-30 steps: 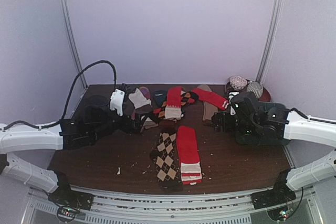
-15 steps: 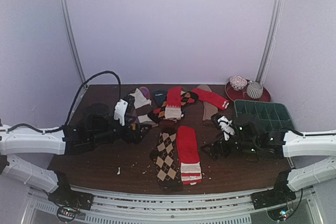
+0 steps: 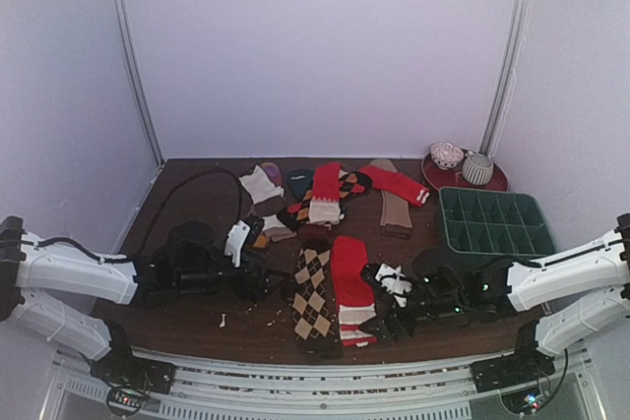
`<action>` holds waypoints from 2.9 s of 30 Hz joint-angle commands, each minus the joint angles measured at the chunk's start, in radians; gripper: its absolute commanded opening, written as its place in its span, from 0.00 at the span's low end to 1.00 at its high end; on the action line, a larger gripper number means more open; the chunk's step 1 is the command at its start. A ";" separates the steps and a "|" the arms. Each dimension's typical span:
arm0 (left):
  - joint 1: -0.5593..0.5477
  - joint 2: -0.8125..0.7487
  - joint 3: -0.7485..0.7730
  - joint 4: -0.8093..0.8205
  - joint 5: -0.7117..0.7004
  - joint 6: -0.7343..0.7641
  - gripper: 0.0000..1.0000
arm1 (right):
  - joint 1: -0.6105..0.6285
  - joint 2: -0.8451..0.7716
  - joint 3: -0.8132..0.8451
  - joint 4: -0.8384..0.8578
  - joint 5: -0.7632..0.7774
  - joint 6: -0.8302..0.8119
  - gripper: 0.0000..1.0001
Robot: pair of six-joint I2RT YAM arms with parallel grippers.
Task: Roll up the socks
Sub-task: Roll a pair of socks at the center of the board.
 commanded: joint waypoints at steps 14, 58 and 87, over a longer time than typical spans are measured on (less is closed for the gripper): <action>-0.080 0.403 0.221 0.127 0.113 -0.004 0.37 | 0.026 -0.018 -0.003 -0.007 0.176 0.007 0.83; -0.072 0.345 0.167 -0.327 -0.226 0.064 0.40 | 0.093 -0.042 -0.097 0.144 0.139 -0.106 0.85; -0.164 0.381 0.262 -0.060 0.043 0.090 0.39 | 0.112 -0.035 -0.029 0.105 0.407 0.033 0.87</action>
